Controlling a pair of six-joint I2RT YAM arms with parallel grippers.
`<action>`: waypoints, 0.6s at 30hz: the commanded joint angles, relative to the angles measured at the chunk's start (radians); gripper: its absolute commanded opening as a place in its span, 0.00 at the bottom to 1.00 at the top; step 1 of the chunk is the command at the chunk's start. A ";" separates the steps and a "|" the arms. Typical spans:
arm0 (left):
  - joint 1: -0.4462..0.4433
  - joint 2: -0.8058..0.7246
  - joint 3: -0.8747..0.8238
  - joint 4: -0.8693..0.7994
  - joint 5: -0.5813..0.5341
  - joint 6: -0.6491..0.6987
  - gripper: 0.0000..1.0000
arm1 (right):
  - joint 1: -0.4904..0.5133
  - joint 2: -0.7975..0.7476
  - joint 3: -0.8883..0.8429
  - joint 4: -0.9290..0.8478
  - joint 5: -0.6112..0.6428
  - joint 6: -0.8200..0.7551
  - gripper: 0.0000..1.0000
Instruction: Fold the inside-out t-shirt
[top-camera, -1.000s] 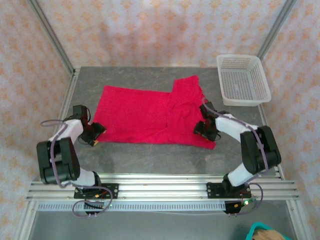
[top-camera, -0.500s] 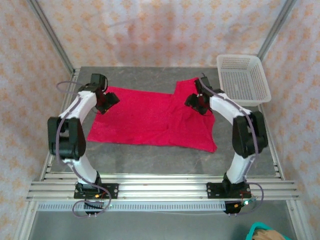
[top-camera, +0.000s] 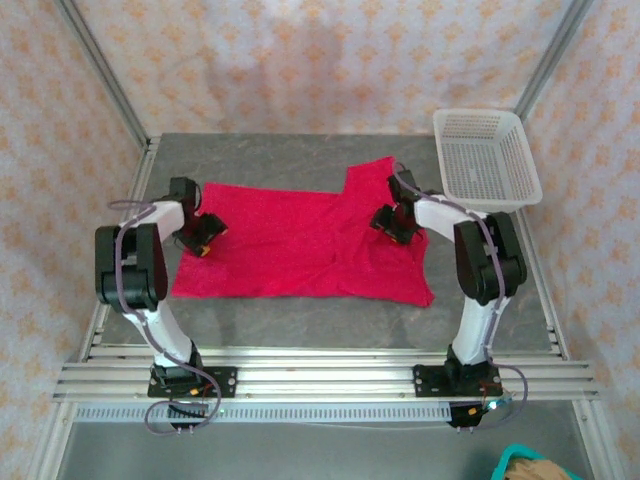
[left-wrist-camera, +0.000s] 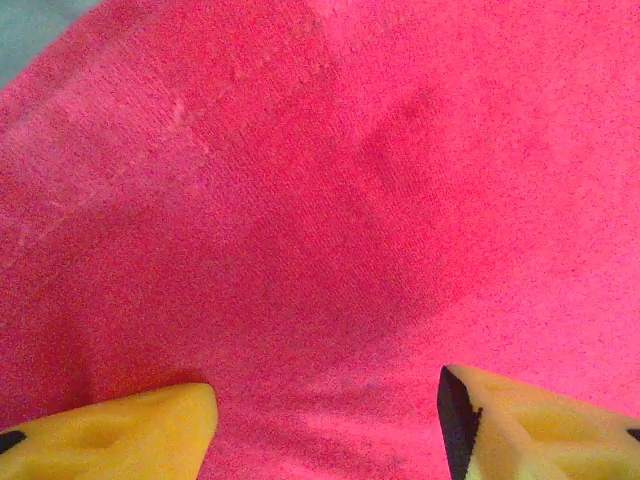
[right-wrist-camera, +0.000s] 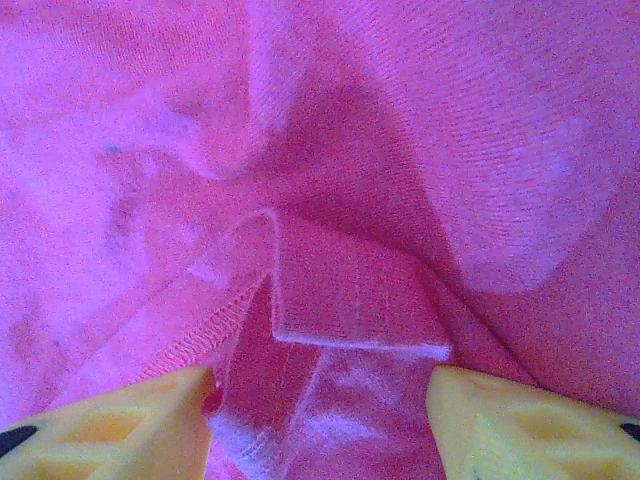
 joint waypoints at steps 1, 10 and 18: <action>0.009 -0.040 -0.128 -0.037 -0.019 -0.008 0.64 | 0.025 -0.031 -0.110 -0.090 0.003 -0.014 0.61; 0.008 -0.034 0.214 -0.182 -0.078 0.040 0.67 | 0.019 0.009 0.257 -0.219 0.093 -0.071 0.62; 0.005 0.269 0.658 -0.345 -0.219 0.085 0.61 | -0.043 0.240 0.627 -0.257 0.301 -0.021 0.60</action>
